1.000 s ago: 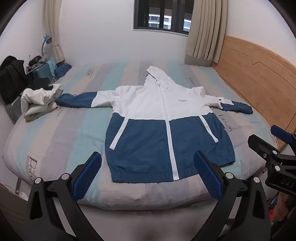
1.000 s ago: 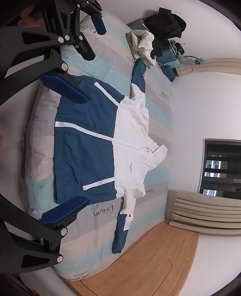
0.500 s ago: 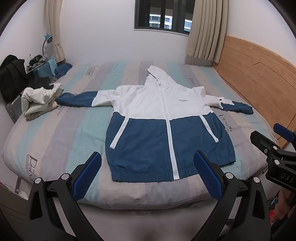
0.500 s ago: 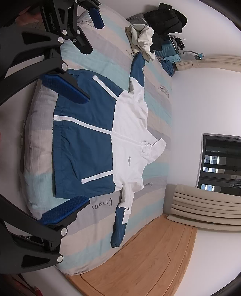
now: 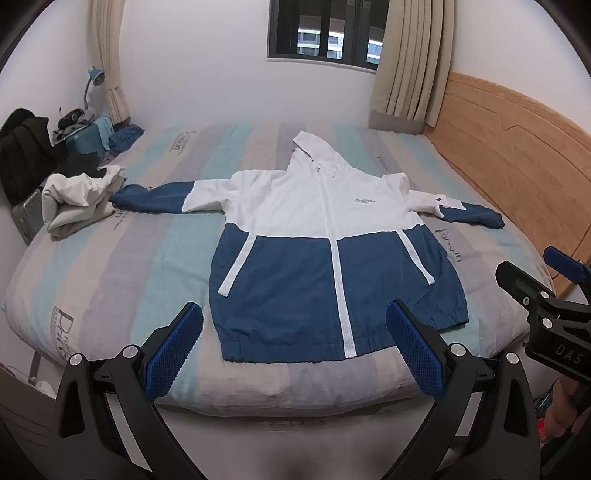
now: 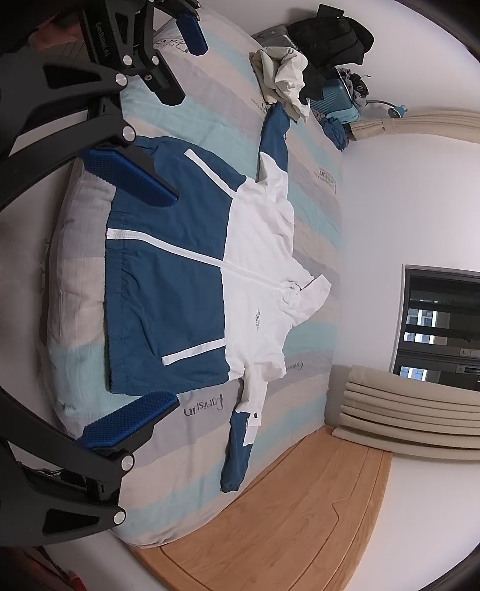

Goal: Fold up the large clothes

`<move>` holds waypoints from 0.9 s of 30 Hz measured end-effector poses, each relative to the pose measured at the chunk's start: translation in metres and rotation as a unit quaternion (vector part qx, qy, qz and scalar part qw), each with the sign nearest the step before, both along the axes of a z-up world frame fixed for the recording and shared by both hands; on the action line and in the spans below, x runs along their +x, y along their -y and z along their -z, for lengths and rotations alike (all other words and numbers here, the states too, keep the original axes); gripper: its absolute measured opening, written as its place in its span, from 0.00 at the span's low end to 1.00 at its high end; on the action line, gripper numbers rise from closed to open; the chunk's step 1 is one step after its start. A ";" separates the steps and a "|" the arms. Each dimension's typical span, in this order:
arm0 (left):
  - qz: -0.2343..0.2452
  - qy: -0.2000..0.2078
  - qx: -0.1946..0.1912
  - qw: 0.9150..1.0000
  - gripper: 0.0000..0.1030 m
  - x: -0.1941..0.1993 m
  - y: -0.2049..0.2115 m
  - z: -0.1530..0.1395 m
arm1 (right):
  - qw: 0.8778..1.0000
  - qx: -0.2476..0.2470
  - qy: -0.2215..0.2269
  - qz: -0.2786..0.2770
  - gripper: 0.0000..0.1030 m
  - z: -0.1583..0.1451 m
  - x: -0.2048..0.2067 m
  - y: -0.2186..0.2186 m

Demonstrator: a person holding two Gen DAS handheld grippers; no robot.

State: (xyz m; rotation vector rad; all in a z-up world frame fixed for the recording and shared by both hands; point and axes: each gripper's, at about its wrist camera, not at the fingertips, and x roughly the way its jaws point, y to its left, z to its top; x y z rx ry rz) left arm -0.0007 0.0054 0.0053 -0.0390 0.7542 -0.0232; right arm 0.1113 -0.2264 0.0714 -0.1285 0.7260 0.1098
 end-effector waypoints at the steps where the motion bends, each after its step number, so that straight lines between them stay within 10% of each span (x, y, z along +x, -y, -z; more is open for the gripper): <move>1: 0.000 0.000 -0.001 1.000 0.94 0.000 0.000 0.000 | 1.000 0.000 -0.001 -0.001 0.93 0.000 0.000 0.000; 27: 0.005 0.001 -0.001 1.000 0.94 -0.003 0.003 0.000 | 1.000 -0.001 0.000 -0.007 0.93 -0.003 -0.001 0.001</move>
